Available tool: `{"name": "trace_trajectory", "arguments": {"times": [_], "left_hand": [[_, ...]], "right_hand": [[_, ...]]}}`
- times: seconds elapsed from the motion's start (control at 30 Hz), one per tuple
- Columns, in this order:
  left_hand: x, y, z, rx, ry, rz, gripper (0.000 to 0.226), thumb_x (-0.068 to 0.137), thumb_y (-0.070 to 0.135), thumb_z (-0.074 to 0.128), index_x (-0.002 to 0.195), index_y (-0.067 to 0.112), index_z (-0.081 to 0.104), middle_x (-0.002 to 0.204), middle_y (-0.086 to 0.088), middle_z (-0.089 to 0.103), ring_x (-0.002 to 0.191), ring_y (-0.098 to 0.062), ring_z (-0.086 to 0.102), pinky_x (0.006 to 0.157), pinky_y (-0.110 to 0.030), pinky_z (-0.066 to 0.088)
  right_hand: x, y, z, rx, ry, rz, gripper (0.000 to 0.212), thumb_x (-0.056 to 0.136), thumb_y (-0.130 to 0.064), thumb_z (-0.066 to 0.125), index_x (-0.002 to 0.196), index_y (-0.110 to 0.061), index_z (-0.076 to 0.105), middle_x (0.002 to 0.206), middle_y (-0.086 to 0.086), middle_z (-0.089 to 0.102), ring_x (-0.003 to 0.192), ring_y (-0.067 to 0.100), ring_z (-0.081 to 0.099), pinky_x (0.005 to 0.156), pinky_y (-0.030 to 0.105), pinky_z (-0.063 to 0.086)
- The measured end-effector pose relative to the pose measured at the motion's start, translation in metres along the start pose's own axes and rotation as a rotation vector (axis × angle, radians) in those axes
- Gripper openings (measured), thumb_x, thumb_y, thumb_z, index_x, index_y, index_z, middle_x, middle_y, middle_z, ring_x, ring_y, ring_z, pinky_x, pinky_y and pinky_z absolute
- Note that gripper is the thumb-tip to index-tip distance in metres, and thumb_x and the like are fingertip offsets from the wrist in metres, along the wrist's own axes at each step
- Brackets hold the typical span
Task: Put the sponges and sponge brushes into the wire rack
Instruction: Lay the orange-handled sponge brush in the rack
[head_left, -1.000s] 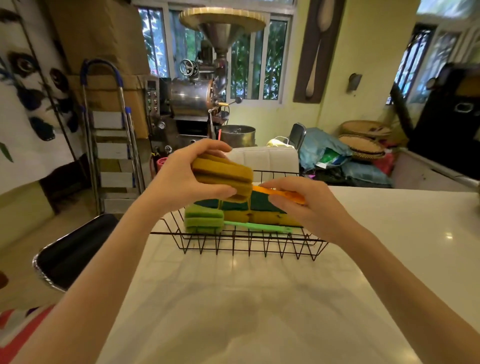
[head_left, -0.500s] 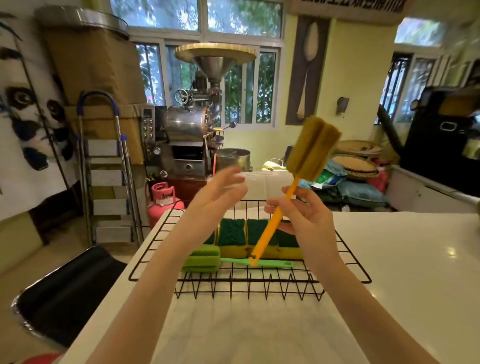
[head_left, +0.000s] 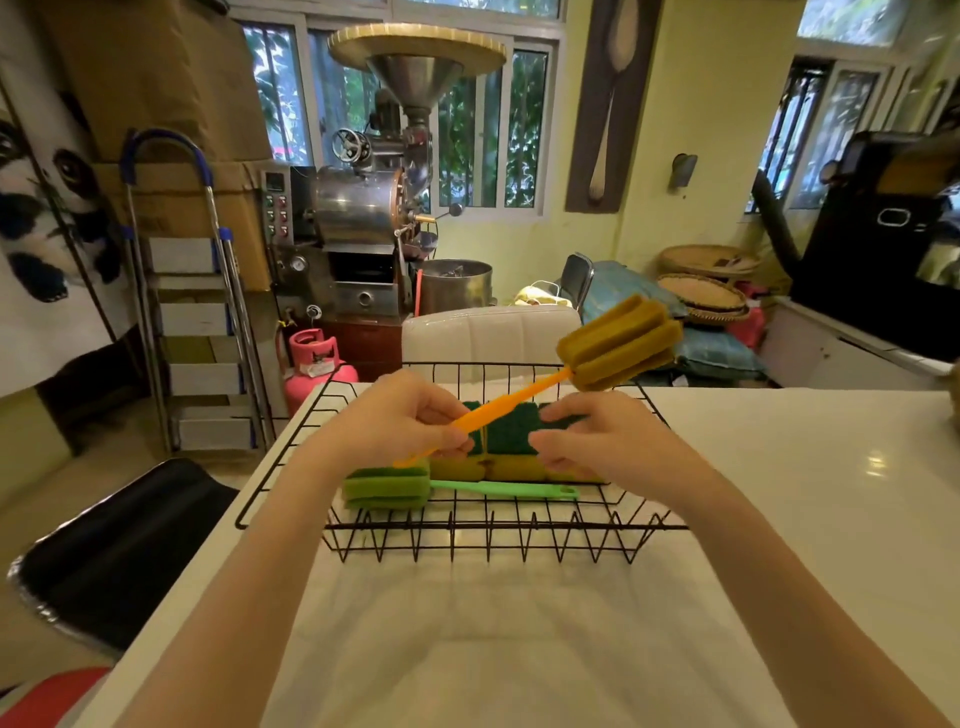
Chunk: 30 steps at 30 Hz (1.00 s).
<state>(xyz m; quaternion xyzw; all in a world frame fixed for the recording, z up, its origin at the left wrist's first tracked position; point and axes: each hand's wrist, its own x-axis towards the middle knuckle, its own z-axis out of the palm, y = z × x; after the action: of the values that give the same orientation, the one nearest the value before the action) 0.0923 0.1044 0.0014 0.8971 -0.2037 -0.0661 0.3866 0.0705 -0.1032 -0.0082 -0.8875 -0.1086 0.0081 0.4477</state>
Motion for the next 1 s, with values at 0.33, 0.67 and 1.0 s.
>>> {"name": "trace_trajectory", "arguments": {"times": [0.33, 0.67, 1.0], "left_hand": [[-0.001, -0.022, -0.004, 0.268, -0.266, -0.108, 0.018, 0.079, 0.022, 0.064, 0.096, 0.026, 0.07, 0.084, 0.009, 0.074, 0.068, 0.009, 0.061, 0.069, -0.015, 0.041], [0.011, -0.017, 0.028, 0.465, -0.309, -0.094, 0.036, 0.079, 0.008, 0.063, 0.112, 0.021, 0.062, 0.1, 0.003, 0.066, 0.088, -0.007, 0.059, 0.085, -0.023, 0.046], [0.015, -0.017, 0.04, 0.571, -0.32, -0.193, 0.031, 0.082, 0.003, 0.055, 0.11, 0.014, 0.064, 0.117, -0.006, 0.064, 0.101, -0.02, 0.056, 0.087, -0.023, 0.042]], "right_hand": [[0.002, 0.022, -0.031, -0.415, -0.113, -0.136, 0.05, 0.079, -0.027, 0.066, 0.124, -0.034, 0.046, 0.119, -0.014, 0.042, 0.112, 0.008, 0.04, 0.089, 0.026, 0.038], [0.015, 0.047, -0.014, -0.458, -0.318, 0.032, 0.025, 0.078, -0.023, 0.069, 0.099, -0.029, 0.056, 0.106, -0.001, 0.058, 0.098, 0.018, 0.057, 0.084, 0.032, 0.049], [0.017, 0.05, -0.006, -0.45, -0.319, 0.009, 0.021, 0.076, -0.019, 0.07, 0.092, -0.026, 0.057, 0.098, -0.001, 0.057, 0.089, 0.016, 0.054, 0.068, 0.022, 0.043]]}}
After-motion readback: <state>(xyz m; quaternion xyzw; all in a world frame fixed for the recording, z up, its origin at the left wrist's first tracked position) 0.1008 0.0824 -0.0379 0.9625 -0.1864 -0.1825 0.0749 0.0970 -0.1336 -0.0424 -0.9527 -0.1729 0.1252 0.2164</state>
